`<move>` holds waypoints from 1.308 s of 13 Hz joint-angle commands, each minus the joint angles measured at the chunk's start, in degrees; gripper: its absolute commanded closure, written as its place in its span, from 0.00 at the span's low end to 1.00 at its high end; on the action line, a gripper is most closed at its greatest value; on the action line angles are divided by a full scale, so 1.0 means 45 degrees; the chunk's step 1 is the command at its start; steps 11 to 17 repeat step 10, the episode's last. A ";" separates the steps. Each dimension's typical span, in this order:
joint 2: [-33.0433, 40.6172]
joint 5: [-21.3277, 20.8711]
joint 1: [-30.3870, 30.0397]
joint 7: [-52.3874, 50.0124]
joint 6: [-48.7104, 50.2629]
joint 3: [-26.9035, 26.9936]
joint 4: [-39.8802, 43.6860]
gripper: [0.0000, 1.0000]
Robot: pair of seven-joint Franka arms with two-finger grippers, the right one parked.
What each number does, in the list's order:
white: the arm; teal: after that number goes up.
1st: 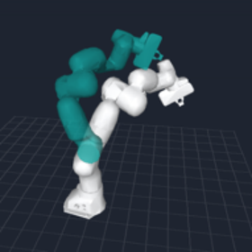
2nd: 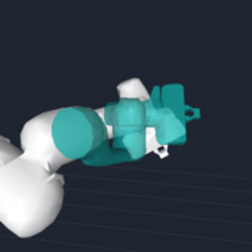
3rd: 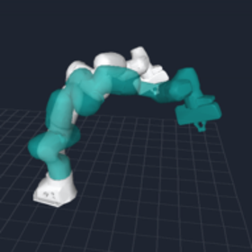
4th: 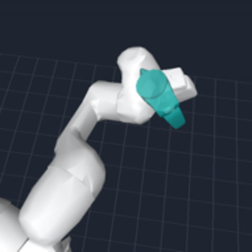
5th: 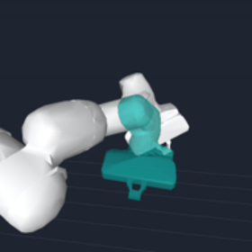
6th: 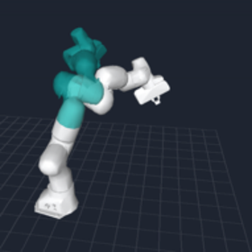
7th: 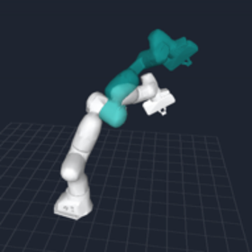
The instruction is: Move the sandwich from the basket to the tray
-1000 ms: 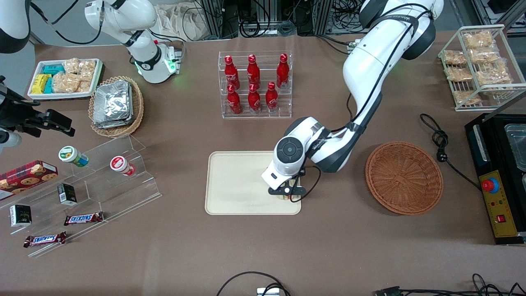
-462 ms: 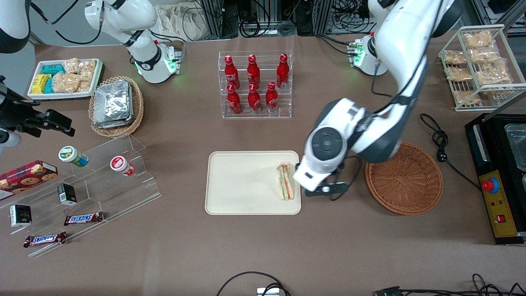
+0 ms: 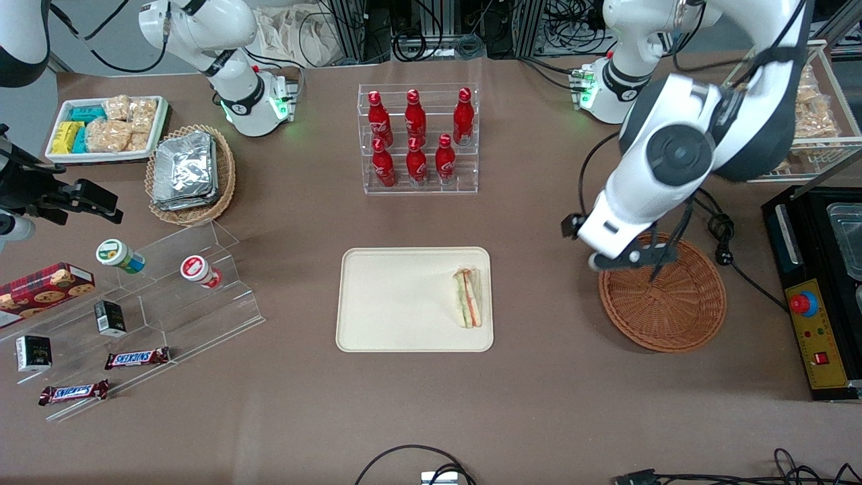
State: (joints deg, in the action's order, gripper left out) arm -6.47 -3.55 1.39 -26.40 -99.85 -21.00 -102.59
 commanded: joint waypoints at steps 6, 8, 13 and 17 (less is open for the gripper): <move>0.1342 0.0379 -0.3137 0.2644 0.0253 0.0176 0.0216 0.00; 0.0875 0.0223 -0.3238 0.2528 0.0430 0.0195 0.0977 0.00; -0.0080 0.0184 -0.3316 0.2566 0.1227 0.0176 0.2361 0.00; -0.0080 0.0184 -0.3316 0.2566 0.1227 0.0176 0.2361 0.00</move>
